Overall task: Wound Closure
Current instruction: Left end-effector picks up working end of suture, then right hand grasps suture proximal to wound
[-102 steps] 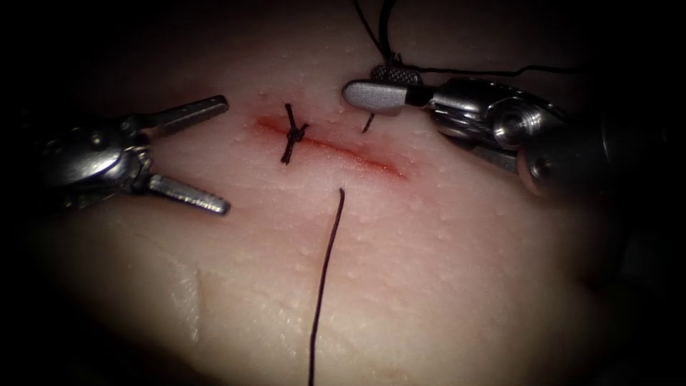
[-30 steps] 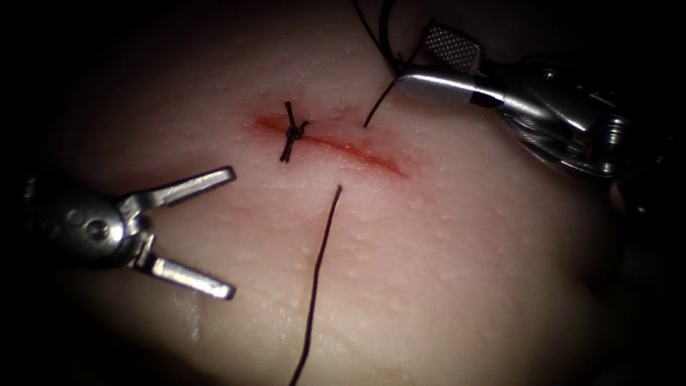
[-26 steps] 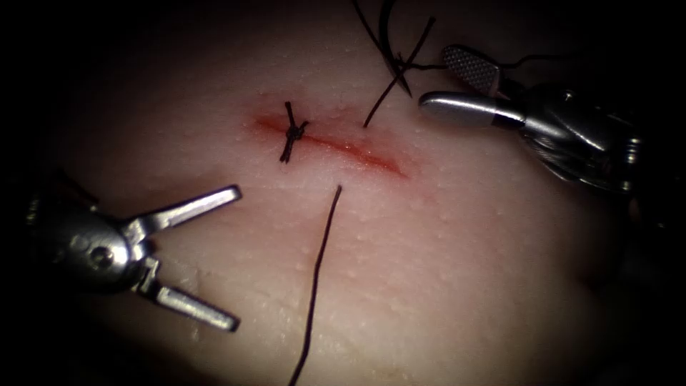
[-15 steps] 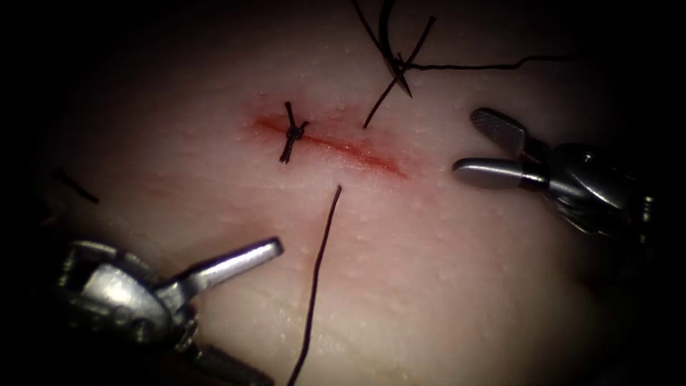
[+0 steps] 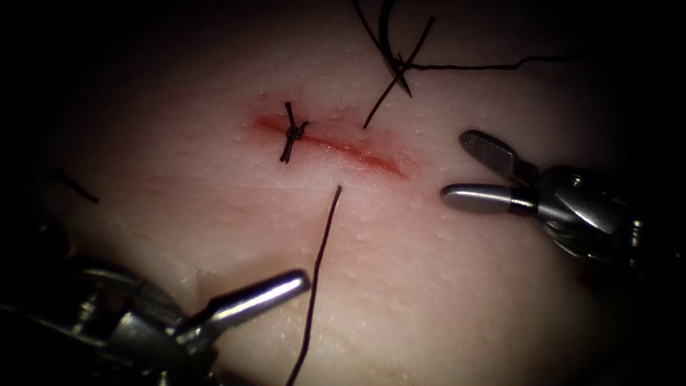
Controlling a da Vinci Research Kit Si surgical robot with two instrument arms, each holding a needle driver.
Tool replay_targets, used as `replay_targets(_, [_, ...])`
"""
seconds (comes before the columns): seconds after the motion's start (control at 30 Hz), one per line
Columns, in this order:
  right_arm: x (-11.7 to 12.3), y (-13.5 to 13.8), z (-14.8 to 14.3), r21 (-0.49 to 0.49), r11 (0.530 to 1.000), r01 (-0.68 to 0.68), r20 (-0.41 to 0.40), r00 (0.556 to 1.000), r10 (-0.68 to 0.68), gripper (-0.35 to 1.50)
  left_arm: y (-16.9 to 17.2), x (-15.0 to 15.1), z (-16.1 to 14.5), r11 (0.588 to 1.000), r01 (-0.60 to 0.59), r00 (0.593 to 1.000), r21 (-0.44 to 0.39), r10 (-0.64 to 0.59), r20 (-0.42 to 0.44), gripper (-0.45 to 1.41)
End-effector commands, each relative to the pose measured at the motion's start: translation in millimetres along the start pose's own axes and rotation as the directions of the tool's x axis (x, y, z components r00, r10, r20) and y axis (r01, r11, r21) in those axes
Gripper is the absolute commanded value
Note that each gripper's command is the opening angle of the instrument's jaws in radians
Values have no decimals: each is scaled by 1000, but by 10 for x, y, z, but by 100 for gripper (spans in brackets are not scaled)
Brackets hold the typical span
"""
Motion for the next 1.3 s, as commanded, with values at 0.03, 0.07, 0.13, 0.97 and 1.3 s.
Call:
replay_targets(0.03, [-9,-5,4,1,1000,-3,0,1000,3,148,9,2,6,1000,3,1000,-2,-3,-4,100])
replay_targets(0.07, [-10,-5,4,1,1000,-2,-1,1000,2,148,9,10,8,999,-35,999,2,35,-19,98])
replay_targets(0.13, [-11,-6,4,1,1000,-2,-4,1000,2,148,9,17,9,998,-63,998,1,63,-32,98])
replay_targets(0.97, [30,-65,-10,117,941,317,5,947,-320,131,-29,2,17,996,-91,983,-17,87,-160,-45])
replay_targets(1.3, [85,-115,10,159,729,666,-73,744,-664,123,-41,-3,25,998,-49,982,-45,40,-182,-45])
